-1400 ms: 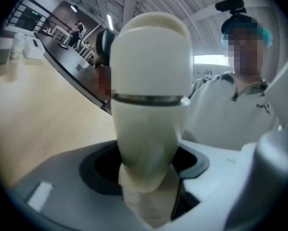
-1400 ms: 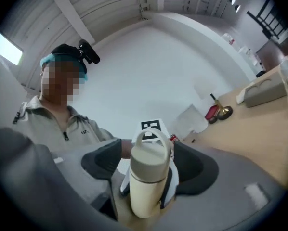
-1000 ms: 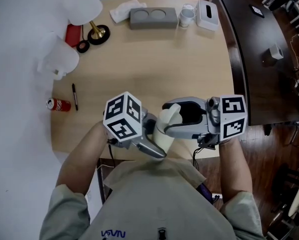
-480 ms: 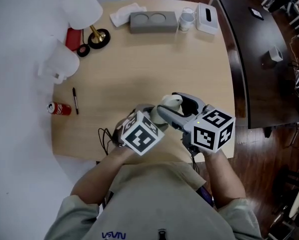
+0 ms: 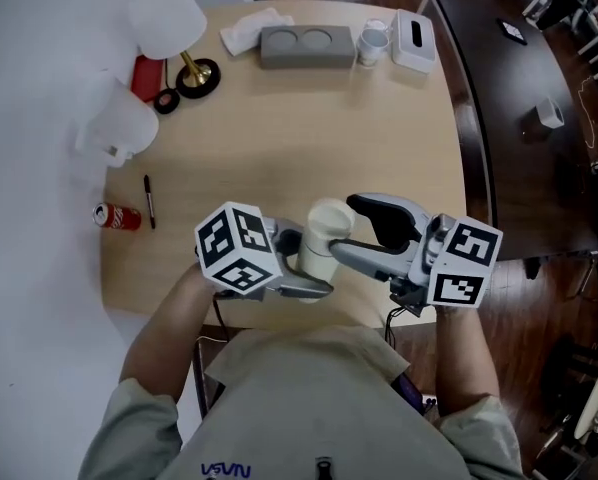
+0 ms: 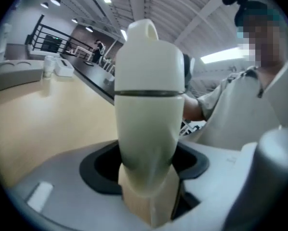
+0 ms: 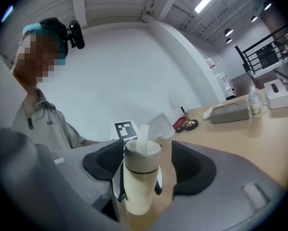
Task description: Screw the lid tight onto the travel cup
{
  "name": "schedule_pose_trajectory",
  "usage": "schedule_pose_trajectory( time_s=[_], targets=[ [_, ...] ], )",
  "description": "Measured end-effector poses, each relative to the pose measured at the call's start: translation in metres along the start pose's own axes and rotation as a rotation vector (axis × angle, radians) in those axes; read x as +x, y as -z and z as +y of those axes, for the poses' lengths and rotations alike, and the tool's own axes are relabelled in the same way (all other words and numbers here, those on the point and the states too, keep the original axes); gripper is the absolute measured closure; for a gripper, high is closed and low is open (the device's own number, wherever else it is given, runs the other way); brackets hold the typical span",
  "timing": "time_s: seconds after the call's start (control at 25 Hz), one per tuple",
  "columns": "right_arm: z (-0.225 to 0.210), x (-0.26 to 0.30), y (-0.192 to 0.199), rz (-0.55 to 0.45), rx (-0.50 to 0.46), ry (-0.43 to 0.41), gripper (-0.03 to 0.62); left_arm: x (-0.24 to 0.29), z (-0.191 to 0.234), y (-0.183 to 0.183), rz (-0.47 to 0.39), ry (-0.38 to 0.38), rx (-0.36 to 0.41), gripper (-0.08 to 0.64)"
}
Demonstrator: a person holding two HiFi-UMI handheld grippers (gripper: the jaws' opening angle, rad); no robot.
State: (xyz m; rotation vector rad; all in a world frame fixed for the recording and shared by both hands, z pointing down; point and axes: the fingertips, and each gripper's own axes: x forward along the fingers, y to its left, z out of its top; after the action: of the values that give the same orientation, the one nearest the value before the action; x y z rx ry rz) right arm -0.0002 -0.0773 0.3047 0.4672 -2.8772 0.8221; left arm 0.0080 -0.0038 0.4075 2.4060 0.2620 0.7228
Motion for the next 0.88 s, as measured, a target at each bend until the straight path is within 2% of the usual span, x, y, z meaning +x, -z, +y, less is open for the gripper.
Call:
schedule_pose_trajectory(
  time_s=[0.12,0.24,0.36,0.48,0.6,0.72,0.88],
  targets=[
    [0.019,-0.005,-0.006,0.008,-0.014,-0.171,0.285,-0.009,-0.023,-0.006,0.014,0.138,0.061,0.247],
    [0.037,-0.006,-0.010,0.004,-0.005,-0.324,0.285,-0.013,-0.042,-0.009,0.045,0.240,0.111,0.247],
    [0.050,-0.006,-0.014,-0.007,-0.001,-0.419,0.285,-0.012,-0.057,-0.009,0.081,0.304,0.149,0.247],
    [0.061,-0.005,-0.014,-0.002,-0.001,-0.489,0.285,-0.009,-0.065,-0.009,0.077,0.340,0.161,0.247],
    [0.065,-0.002,-0.013,0.013,-0.008,-0.504,0.285,-0.006,-0.068,-0.010,0.061,0.353,0.160,0.247],
    [0.062,-0.001,-0.012,0.022,-0.017,-0.481,0.287,-0.005,-0.066,-0.009,0.057,0.347,0.159,0.247],
    [0.053,0.002,-0.013,0.011,-0.029,-0.411,0.306,-0.005,-0.054,-0.011,0.042,0.279,0.160,0.247]
  ],
)
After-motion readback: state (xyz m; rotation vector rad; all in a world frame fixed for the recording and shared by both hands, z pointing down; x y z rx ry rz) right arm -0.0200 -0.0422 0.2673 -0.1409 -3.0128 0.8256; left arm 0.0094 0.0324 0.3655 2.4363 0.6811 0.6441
